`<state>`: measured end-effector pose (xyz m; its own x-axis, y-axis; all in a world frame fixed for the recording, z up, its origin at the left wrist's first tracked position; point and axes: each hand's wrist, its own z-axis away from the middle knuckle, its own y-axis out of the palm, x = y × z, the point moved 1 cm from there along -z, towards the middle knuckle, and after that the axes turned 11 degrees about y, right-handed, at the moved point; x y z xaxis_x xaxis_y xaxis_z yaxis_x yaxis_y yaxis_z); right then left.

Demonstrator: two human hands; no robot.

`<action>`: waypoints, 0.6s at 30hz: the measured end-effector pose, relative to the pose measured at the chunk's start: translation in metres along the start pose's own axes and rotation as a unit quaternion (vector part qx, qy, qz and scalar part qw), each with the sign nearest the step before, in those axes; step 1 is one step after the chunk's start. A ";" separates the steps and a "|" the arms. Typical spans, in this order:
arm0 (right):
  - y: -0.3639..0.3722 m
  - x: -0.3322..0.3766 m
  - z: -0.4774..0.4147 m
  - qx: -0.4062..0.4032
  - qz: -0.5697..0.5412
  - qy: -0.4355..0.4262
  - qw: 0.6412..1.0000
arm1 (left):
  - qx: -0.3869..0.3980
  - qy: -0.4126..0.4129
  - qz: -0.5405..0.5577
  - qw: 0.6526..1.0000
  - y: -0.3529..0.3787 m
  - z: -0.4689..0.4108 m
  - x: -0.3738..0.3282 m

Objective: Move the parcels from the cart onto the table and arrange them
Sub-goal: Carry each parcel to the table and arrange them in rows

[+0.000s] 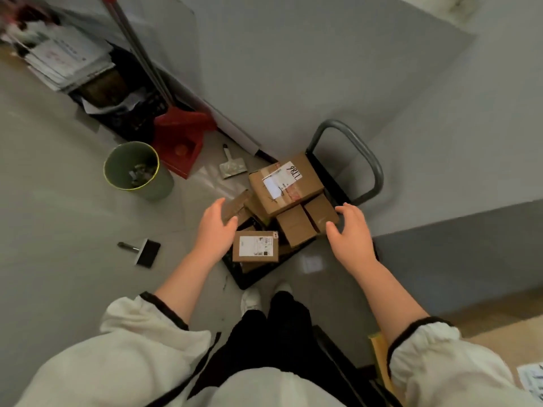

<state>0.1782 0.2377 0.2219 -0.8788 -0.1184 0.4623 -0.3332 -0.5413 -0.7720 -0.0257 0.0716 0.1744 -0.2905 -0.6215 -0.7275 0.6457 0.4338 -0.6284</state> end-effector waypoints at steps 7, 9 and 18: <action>0.132 -0.029 -0.082 0.264 0.084 0.125 0.953 | 0.038 -0.125 0.087 0.988 0.077 -0.045 0.097; 0.172 -0.034 -0.103 0.296 0.048 0.178 0.937 | 0.050 -0.168 0.123 0.977 0.102 -0.056 0.133; 0.328 -0.088 -0.155 0.293 -0.079 0.325 0.896 | 0.067 -0.296 0.189 0.934 0.197 -0.068 0.268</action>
<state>0.0931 0.1996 -0.1391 -0.9136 0.4039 0.0462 -0.4007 -0.8757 -0.2693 -0.0243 0.0351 -0.1633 0.3918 -0.7089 -0.5865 0.7170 0.6347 -0.2882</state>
